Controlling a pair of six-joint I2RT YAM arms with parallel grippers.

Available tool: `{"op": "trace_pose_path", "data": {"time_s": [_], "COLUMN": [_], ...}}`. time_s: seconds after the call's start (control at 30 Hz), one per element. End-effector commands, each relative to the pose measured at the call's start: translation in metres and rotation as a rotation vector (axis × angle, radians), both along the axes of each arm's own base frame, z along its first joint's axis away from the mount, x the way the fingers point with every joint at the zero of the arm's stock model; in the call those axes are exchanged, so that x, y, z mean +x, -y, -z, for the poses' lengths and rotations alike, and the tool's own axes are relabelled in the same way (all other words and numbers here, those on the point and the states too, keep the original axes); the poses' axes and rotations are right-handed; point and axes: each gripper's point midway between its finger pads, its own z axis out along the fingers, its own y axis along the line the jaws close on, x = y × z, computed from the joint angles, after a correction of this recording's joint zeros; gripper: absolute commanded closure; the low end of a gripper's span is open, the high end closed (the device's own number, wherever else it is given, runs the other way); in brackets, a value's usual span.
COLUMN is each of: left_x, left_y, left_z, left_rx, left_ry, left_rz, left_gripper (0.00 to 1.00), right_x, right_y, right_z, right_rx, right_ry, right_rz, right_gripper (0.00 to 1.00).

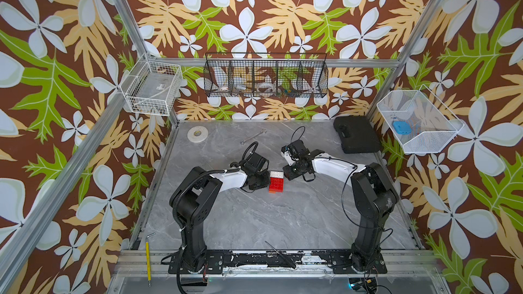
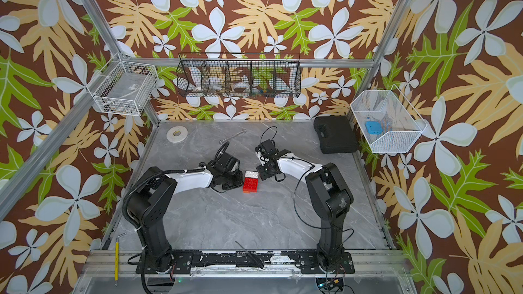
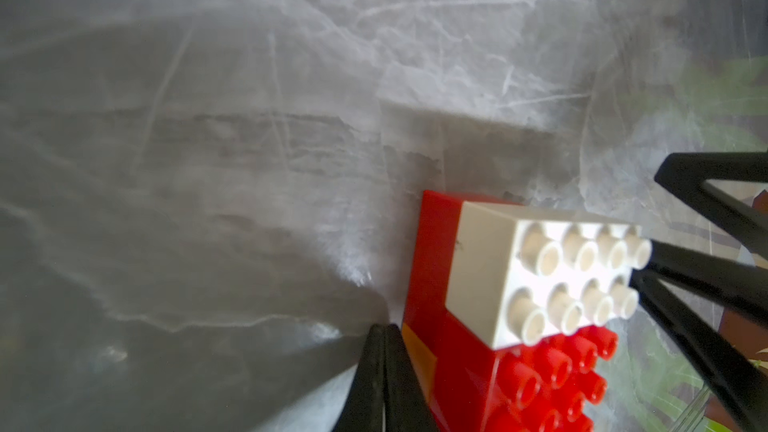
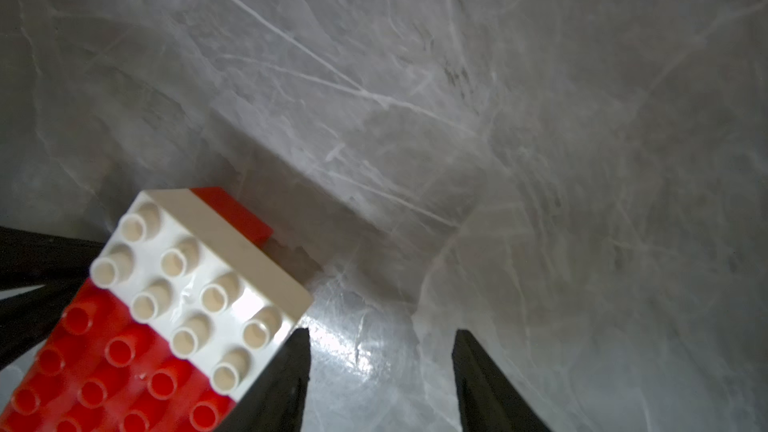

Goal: Assemble a rectangle with lego
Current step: Adjust the lego brick at the center of the board, then reset both arms

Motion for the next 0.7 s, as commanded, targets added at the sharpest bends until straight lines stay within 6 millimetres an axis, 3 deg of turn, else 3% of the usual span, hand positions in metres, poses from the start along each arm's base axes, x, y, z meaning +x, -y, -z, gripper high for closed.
{"op": "trace_pose_path", "data": {"time_s": [0.0,0.17,0.27,0.33,0.53,0.57,0.67], "left_x": [0.001,0.002,0.01,0.018,0.043,0.044,0.044], "left_y": [0.0,-0.012,-0.038,-0.058,-0.124,-0.135,-0.165], "left_z": [0.001,-0.011,-0.036,-0.06,-0.152,-0.163,-0.183], "left_rx": [-0.001,0.035,0.055,0.054,0.112,0.13,0.185], "left_ry": [-0.002,0.032,0.119,0.202,0.508,0.548,0.659], "left_rz": [-0.007,-0.025,-0.067,-0.099,-0.224,-0.246,-0.283], "left_gripper": [0.92,0.92,0.91,0.83,0.03,0.01,0.0], "right_x": [0.001,0.01,0.022,0.027,0.032,0.031,0.026], "right_y": [-0.001,0.013,0.031,0.045,0.09,0.099,0.122], "right_z": [0.001,-0.012,-0.038,-0.063,-0.127,-0.138,-0.17], "right_rx": [0.003,0.008,0.026,0.039,0.051,0.051,0.063], "right_ry": [0.004,0.051,0.129,0.209,0.452,0.501,0.669], "right_rz": [-0.005,0.032,0.072,0.099,0.207,0.23,0.291], "right_gripper": [0.44,0.43,0.4,0.35,0.15,0.01,0.01]}}
